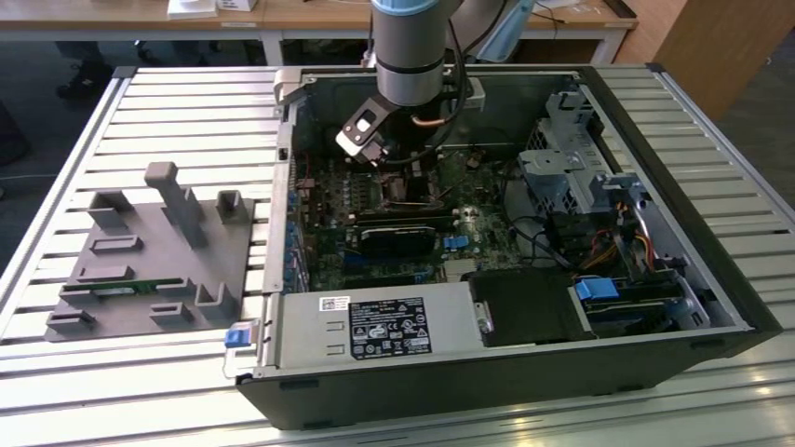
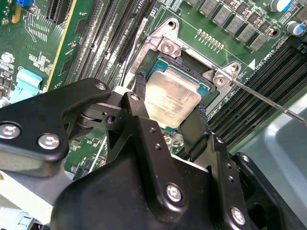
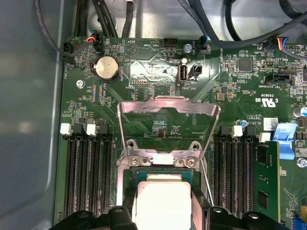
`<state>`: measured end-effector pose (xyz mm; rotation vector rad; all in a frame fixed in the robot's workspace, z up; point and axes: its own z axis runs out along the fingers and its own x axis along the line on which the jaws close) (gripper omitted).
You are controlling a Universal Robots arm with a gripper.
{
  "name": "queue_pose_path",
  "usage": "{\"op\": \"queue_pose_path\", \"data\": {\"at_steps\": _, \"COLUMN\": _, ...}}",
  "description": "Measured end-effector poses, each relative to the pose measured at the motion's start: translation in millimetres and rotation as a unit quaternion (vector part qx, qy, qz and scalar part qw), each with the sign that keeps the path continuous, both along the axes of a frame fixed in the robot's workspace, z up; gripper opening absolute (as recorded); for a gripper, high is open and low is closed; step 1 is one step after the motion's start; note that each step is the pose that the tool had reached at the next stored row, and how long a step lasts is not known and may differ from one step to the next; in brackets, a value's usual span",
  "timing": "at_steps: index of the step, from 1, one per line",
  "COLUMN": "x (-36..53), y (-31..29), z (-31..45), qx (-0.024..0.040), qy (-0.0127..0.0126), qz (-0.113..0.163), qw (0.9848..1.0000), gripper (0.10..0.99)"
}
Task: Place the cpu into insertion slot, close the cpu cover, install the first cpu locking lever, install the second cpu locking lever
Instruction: 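Place the cpu into insertion slot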
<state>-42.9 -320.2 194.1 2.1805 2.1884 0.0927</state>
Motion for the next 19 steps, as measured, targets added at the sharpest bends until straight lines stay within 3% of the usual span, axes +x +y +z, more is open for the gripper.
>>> {"op": "queue_pose_path", "data": {"at_steps": 7, "x": 0.0, "y": 0.0, "z": -0.1, "qx": 0.0, "qy": 0.0, "qz": 0.0, "qw": 1.0, "gripper": 0.553}}
{"op": "queue_pose_path", "data": {"at_steps": 8, "x": 0.0, "y": 0.0, "z": -0.1, "qx": 0.0, "qy": 0.0, "qz": 0.0, "qw": 1.0, "gripper": 0.612}}
{"op": "queue_pose_path", "data": {"at_steps": 19, "x": 0.0, "y": 1.3, "z": -1.9, "qx": 0.004, "qy": 0.0, "qz": 0.0, "qw": 1.0, "gripper": 0.612}}
